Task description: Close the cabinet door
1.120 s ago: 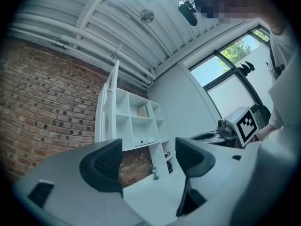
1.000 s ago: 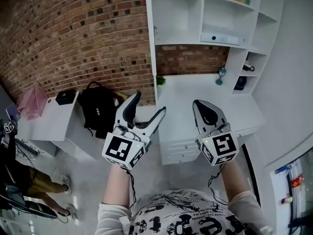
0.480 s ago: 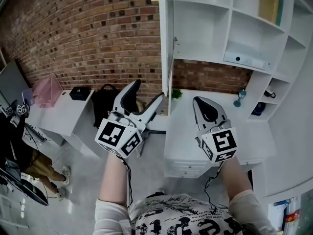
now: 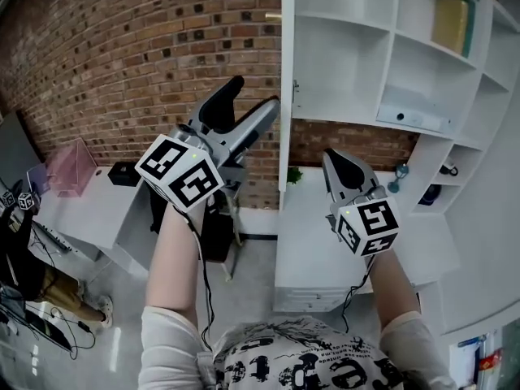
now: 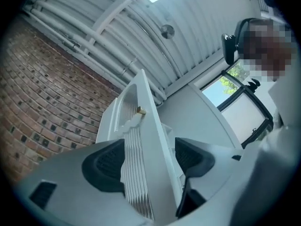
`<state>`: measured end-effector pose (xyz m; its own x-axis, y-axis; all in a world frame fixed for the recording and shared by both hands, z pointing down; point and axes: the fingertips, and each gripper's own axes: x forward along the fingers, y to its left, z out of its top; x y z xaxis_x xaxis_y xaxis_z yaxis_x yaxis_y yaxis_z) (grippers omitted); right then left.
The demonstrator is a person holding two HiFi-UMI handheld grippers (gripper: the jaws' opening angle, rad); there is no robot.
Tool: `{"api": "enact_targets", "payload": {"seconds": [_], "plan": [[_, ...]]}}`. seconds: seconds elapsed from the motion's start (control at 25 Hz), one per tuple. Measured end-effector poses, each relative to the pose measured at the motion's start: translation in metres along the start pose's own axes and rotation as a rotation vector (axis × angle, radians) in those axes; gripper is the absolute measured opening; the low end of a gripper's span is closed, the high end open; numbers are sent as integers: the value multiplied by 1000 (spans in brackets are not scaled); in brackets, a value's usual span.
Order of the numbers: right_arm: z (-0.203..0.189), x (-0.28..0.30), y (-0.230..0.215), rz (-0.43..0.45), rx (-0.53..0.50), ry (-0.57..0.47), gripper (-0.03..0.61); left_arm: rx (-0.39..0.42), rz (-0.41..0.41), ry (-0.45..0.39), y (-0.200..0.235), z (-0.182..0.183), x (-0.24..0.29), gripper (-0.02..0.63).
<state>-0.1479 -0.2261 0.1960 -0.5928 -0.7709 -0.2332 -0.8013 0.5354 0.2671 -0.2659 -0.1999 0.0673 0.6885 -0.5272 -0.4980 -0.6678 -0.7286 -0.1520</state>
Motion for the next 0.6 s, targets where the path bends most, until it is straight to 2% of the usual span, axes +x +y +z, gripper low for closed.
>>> {"api": "enact_targets", "payload": {"seconds": [0.2, 0.32, 0.48, 0.6], "plan": [[5, 15, -8, -18, -36, -9, 15, -35, -104, -89, 18, 45, 29, 344], [14, 24, -7, -17, -43, -23, 15, -25, -139, -106, 27, 65, 42, 337], [24, 35, -10, -20, -57, -39, 15, -23, -178, -116, 36, 78, 59, 320], [21, 41, -12, -25, -31, -32, 15, -58, -211, -121, 43, 80, 65, 311]]}}
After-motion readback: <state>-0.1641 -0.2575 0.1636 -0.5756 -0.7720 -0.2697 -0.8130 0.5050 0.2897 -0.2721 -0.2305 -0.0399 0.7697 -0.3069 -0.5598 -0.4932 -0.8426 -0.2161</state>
